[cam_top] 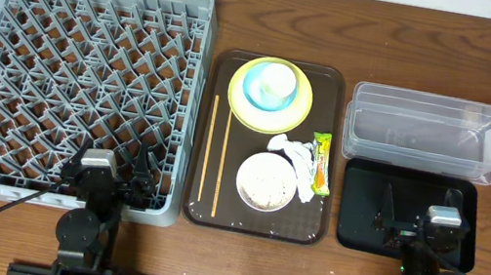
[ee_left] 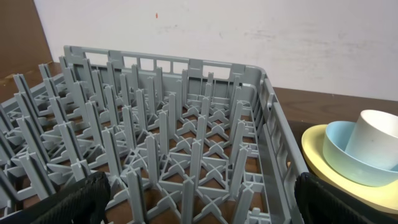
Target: Sort waste into correct bins and load items into the dishwasher
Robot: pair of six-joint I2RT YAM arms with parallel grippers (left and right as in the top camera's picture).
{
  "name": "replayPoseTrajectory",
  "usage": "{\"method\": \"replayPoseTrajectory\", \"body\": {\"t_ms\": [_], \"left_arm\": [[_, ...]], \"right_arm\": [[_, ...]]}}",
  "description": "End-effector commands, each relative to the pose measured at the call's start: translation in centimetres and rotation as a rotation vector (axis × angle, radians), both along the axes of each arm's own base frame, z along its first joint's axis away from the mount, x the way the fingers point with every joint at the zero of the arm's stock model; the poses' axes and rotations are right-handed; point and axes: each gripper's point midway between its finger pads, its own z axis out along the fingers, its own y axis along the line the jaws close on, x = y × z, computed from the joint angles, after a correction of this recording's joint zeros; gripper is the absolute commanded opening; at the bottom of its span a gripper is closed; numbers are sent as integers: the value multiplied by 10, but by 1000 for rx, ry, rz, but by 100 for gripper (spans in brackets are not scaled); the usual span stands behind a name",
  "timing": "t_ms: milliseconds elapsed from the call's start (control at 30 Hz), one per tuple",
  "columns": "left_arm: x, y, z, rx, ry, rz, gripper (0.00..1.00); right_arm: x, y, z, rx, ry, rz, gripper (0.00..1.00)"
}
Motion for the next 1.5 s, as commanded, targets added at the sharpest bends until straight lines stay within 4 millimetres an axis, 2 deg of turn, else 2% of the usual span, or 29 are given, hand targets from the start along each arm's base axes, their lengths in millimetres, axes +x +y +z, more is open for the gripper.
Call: {"method": "replayPoseTrajectory", "body": {"t_ms": [0, 833, 867, 1067, 1133, 1267, 1300, 1333, 1467], "left_arm": [[-1, 0, -19, 16, 64, -2, 96], [-1, 0, -16, 17, 53, 1, 96], [0, -1, -9, 11, 24, -2, 96], [-1, -5, -8, -58, 31, -21, 96], [-3, -8, 7, -68, 21, -37, 96], [-13, -9, 52, -67, -1, -41, 96], [-16, -9, 77, -63, -1, -43, 96], [-16, -10, 93, -60, -5, -48, 96], [-7, -27, 146, 0, 47, -158, 96]], "right_arm": [[0, -3, -2, -12, 5, -10, 99], [0, -3, -2, -12, 5, -10, 99], [0, -3, -2, -12, 5, -10, 99], [0, -3, -2, -12, 5, -10, 99], [0, -3, -2, -12, 5, -10, 99], [0, -3, -2, -12, 5, -10, 99], [0, -3, -2, -12, 5, -10, 99], [0, -3, -2, -12, 5, -10, 99], [0, -3, -2, -12, 5, -10, 99]]}}
